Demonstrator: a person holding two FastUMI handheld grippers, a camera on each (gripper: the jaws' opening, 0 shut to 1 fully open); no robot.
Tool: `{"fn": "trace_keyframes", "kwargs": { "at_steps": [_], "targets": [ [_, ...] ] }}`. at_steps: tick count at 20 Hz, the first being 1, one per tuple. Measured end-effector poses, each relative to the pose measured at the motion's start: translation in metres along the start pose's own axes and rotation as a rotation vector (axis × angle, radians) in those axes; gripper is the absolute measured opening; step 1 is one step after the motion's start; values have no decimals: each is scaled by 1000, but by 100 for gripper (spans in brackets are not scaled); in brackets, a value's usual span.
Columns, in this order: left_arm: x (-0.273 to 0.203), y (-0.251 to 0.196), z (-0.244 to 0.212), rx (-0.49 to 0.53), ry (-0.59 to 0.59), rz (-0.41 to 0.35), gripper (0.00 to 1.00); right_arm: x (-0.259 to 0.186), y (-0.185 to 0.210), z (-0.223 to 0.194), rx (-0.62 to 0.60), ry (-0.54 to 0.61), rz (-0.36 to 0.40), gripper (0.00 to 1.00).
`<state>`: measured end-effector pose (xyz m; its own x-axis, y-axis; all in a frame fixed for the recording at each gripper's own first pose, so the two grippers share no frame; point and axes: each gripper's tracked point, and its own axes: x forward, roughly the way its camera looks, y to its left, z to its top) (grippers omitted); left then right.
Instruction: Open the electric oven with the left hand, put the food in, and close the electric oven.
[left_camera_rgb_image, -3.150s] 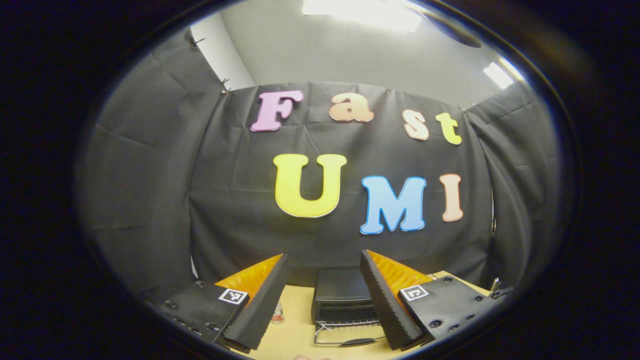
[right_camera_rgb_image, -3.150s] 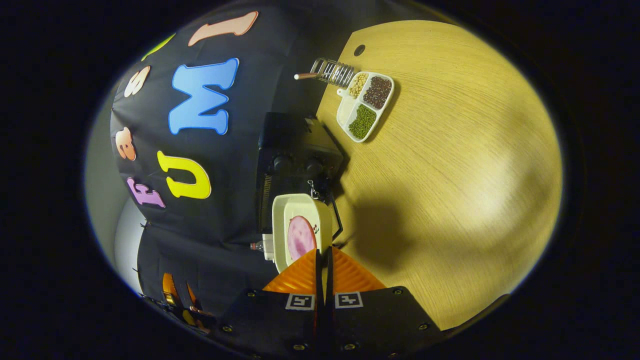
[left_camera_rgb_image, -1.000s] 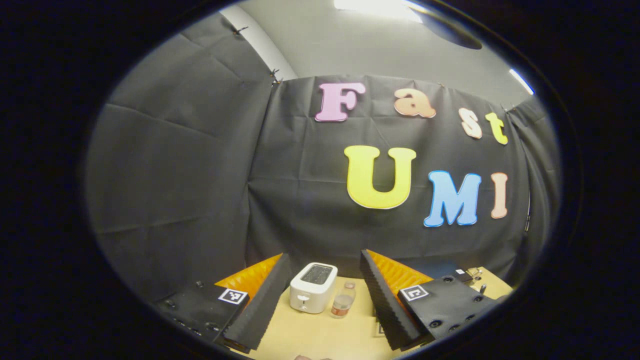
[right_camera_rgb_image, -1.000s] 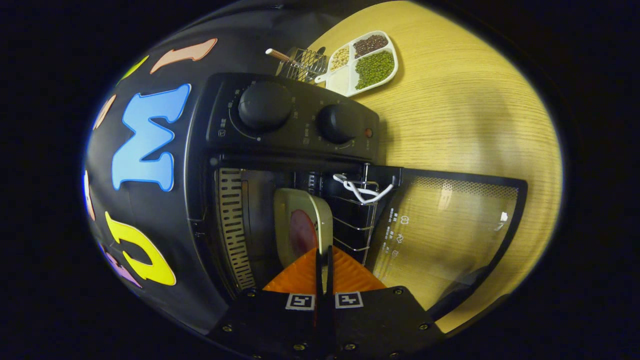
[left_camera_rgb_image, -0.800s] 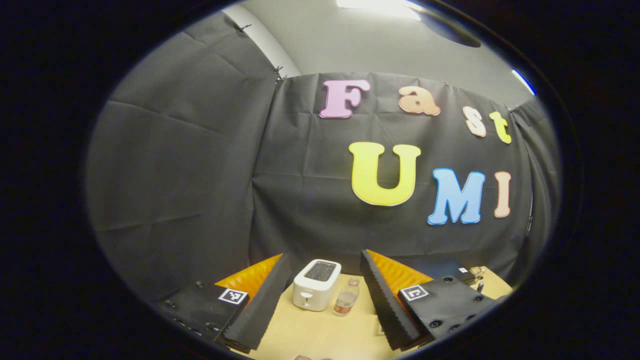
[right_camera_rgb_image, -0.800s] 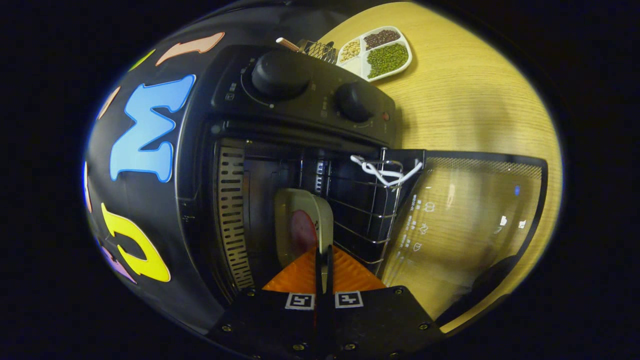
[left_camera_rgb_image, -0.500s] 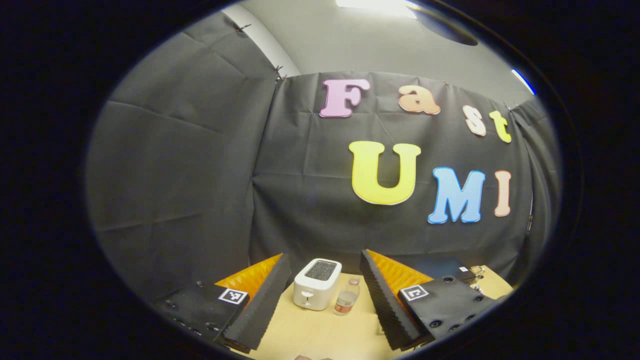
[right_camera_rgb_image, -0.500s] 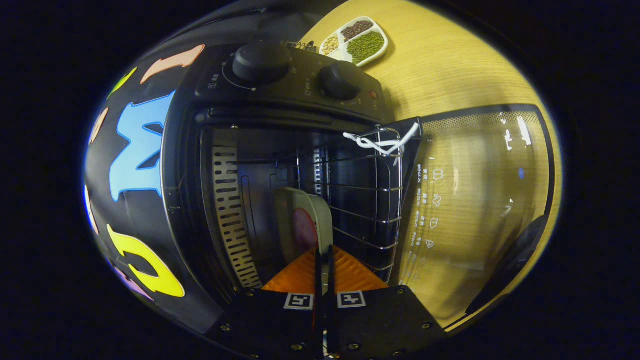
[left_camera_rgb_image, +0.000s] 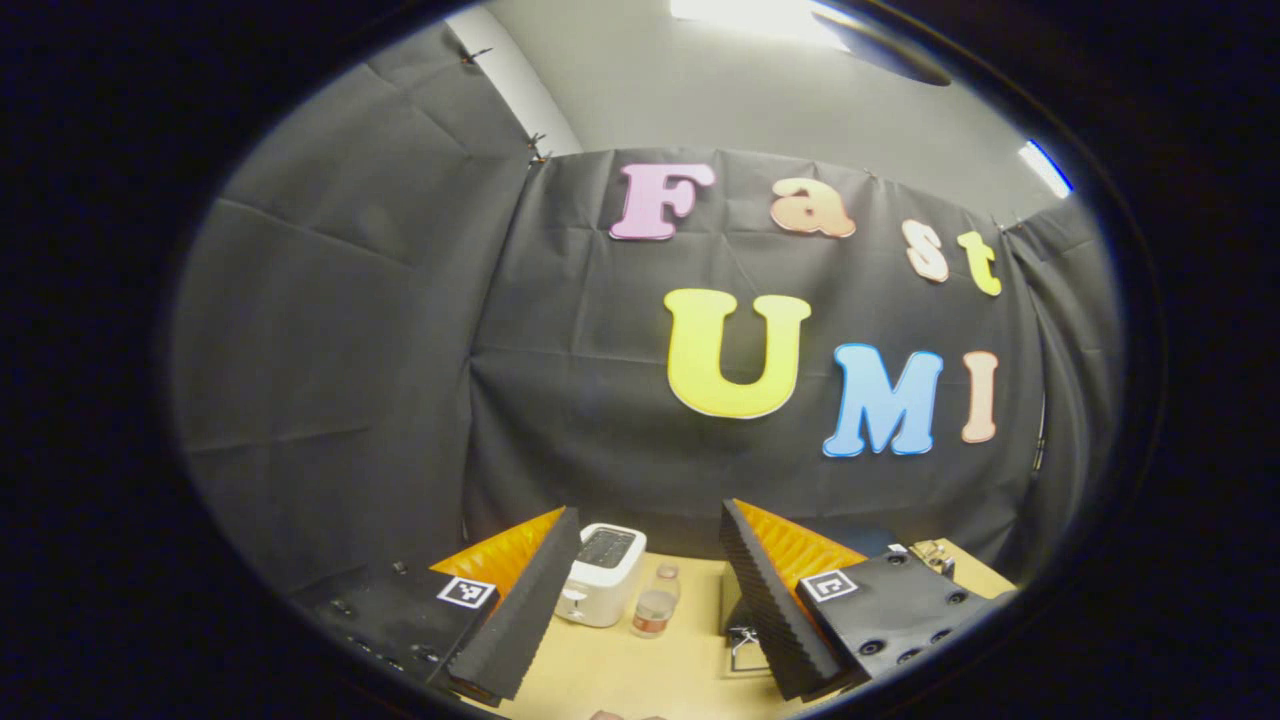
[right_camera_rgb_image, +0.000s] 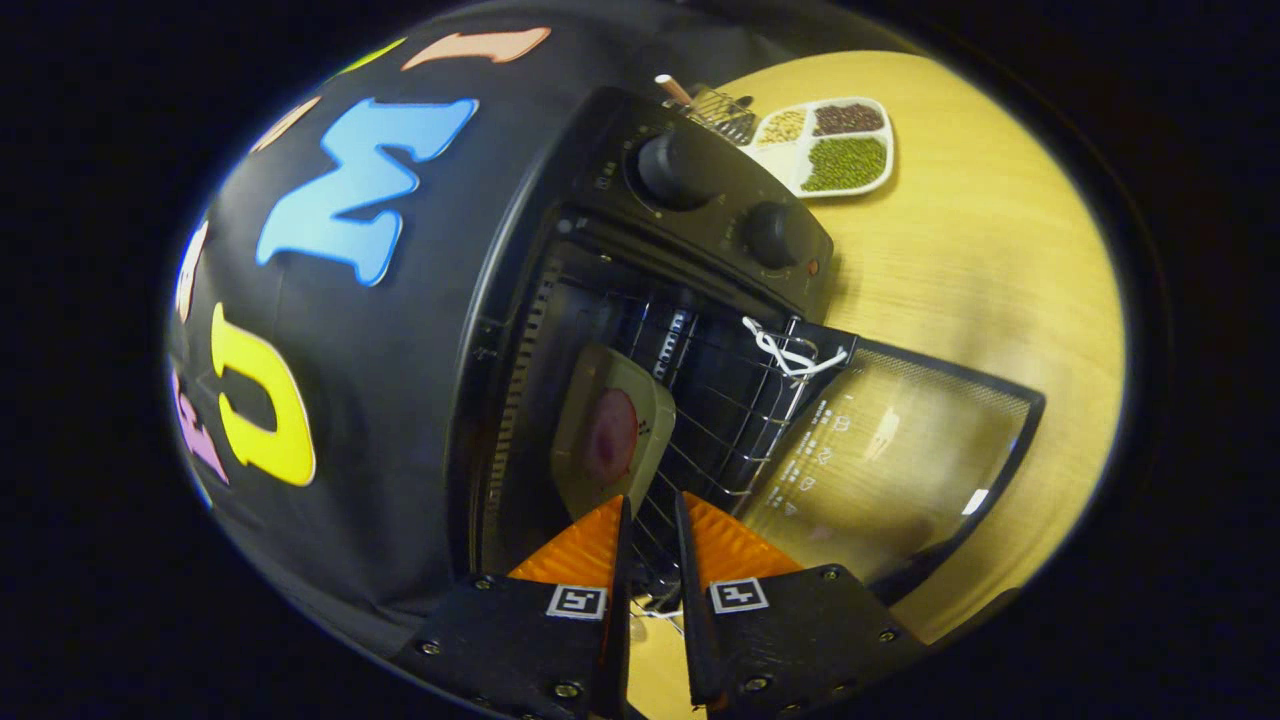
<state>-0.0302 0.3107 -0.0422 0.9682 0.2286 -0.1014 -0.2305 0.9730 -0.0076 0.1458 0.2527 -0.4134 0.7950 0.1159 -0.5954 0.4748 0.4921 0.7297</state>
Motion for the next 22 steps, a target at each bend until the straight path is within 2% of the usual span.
{"fn": "trace_keyframes", "kwargs": {
  "at_steps": [1,2,4,10,15,17,22],
  "targets": [
    [3,-8,-2,-1,1,-17,95,-11,-6,1,-52,7,-7,24],
    [5,-17,-4,-1,4,-33,100,-23,-8,4,-110,9,-1,24],
    [10,-35,-10,2,11,-59,100,-48,-10,13,-245,12,11,24],
    [11,-103,-20,7,30,-126,100,-122,7,54,-617,-35,107,23],
    [4,-160,-20,38,21,-169,100,-177,34,94,-783,-106,197,24],
    [1,-183,-19,41,19,-186,100,-198,41,116,-832,-142,207,24],
    [-2,-224,-15,56,4,-210,100,-260,80,179,-967,-302,261,23]
  ]
}}
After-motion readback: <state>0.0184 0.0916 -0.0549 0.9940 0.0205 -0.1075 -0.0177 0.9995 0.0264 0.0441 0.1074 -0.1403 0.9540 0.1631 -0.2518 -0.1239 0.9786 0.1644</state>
